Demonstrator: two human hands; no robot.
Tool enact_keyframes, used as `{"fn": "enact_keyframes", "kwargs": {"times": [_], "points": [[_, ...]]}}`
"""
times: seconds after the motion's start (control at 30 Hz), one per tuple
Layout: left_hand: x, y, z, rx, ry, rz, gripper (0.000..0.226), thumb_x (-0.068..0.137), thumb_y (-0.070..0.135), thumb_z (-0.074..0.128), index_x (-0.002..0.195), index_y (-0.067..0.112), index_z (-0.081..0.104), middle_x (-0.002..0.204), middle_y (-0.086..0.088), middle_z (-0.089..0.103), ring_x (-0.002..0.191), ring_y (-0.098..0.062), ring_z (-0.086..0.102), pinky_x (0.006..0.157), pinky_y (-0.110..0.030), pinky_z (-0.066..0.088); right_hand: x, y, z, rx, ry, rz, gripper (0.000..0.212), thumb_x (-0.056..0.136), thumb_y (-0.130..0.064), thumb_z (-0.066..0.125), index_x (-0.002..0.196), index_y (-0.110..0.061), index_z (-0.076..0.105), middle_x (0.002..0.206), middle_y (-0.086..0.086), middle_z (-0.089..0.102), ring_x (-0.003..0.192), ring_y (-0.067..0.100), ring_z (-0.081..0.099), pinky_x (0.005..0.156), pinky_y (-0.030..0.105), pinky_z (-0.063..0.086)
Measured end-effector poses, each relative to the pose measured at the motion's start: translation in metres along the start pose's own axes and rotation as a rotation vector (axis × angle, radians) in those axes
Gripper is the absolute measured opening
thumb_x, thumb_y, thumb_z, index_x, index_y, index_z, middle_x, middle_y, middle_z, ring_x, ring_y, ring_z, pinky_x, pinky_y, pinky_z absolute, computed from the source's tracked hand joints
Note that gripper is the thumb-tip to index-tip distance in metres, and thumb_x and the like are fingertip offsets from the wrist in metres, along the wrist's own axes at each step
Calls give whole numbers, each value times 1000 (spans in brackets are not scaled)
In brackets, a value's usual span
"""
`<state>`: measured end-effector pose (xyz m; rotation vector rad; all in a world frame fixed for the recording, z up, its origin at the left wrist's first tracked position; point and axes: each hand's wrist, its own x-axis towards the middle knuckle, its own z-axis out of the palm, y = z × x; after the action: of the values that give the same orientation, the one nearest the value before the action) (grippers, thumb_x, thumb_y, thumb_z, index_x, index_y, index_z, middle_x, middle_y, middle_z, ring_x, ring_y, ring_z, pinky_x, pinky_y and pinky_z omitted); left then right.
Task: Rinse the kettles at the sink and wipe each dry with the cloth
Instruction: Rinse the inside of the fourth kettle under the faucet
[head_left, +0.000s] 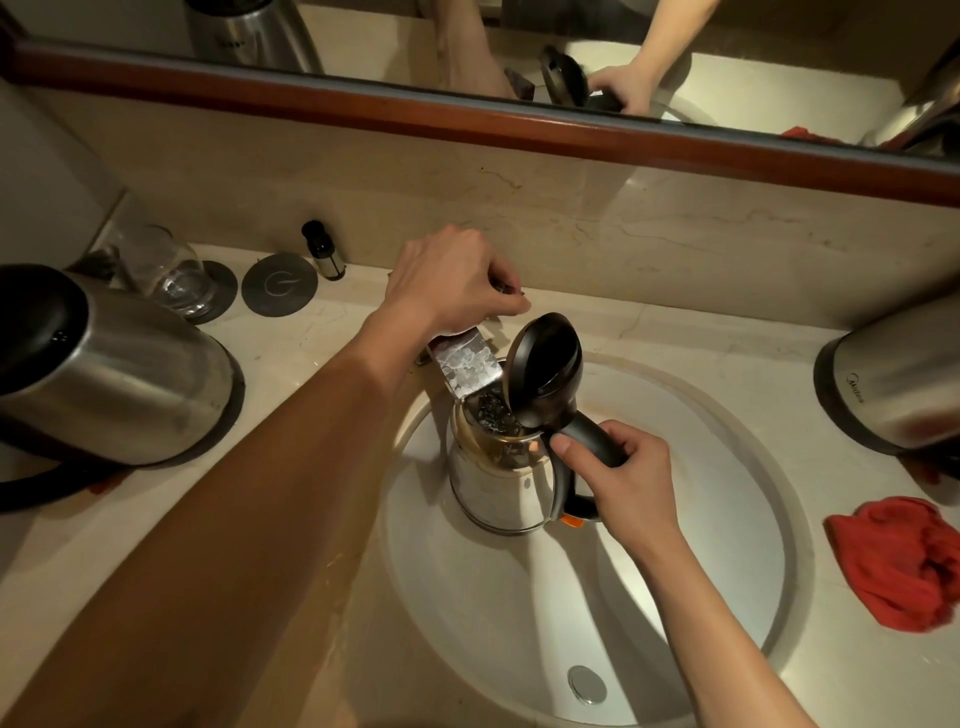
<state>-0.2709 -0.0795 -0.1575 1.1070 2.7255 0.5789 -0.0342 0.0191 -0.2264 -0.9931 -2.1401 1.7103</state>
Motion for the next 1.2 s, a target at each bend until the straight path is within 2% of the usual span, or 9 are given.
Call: {"fn": "enact_keyframes", "kwargs": {"times": [0.13, 0.2, 0.27, 0.33, 0.53, 0.7, 0.83, 1.0, 1.2], "points": [[0, 0, 0, 3, 4, 2, 24, 83, 57, 69, 92, 36, 77, 94, 16, 73, 92, -11, 60, 77, -31, 33, -1, -1, 1, 9, -15, -24, 66, 64, -52, 80, 69, 10, 58, 61, 19, 47, 55, 10, 42, 54, 17, 35], [-1, 0, 0, 4, 2, 2, 24, 83, 57, 69, 92, 36, 77, 94, 16, 73, 90, -10, 58, 76, -30, 33, -1, 0, 0, 17, -15, -25, 57, 72, -39, 87, 69, 10, 58, 58, 15, 46, 54, 9, 41, 54, 16, 35], [-1, 0, 0, 3, 1, 2, 24, 83, 57, 69, 92, 36, 77, 93, 17, 73, 89, -9, 58, 76, -30, 34, 0, 3, -1, 13, -4, -18, 48, 79, -23, 89, 67, 10, 57, 52, -1, 43, 52, 7, 39, 53, 15, 34], [0, 0, 0, 1, 3, 0, 24, 82, 57, 69, 91, 36, 77, 92, 17, 73, 91, -11, 61, 76, -31, 36, 1, 6, -1, 11, 2, -16, 44, 81, -19, 87, 65, 9, 57, 51, -10, 43, 51, 6, 39, 53, 14, 34], [0, -1, 1, -11, 2, 3, 23, 83, 56, 69, 91, 36, 77, 83, 20, 66, 85, -7, 55, 75, -30, 34, 0, 2, 1, 37, 16, -27, 54, 71, -37, 81, 66, 10, 56, 53, -4, 43, 53, 8, 38, 52, 16, 33], [0, -2, 1, -15, 8, 1, 24, 83, 56, 69, 93, 36, 77, 93, 17, 72, 86, -8, 55, 76, -31, 33, 2, 2, 0, 12, 20, -1, 43, 82, -17, 86, 62, 4, 54, 49, -12, 43, 51, 6, 38, 52, 15, 33], [0, -1, 0, -7, -3, -3, 23, 84, 54, 68, 95, 36, 77, 95, 16, 74, 85, -8, 53, 75, -30, 31, 4, 1, 2, 16, 23, 4, 42, 84, -16, 85, 57, -7, 53, 47, -13, 42, 49, 5, 37, 51, 13, 32], [-1, 0, -1, 0, -2, -9, 21, 84, 52, 67, 93, 37, 78, 96, 16, 74, 95, -13, 62, 75, -31, 34, 5, -1, 4, 16, 32, 3, 40, 84, -17, 85, 64, 4, 58, 49, -13, 45, 50, 5, 40, 52, 13, 34], [0, 0, 0, -21, 7, -13, 21, 83, 54, 68, 91, 37, 78, 94, 17, 73, 86, -9, 56, 75, -31, 32, 3, -1, 3, 5, 27, -1, 41, 83, -16, 85, 60, 0, 56, 48, -12, 44, 50, 5, 39, 51, 14, 32]]}}
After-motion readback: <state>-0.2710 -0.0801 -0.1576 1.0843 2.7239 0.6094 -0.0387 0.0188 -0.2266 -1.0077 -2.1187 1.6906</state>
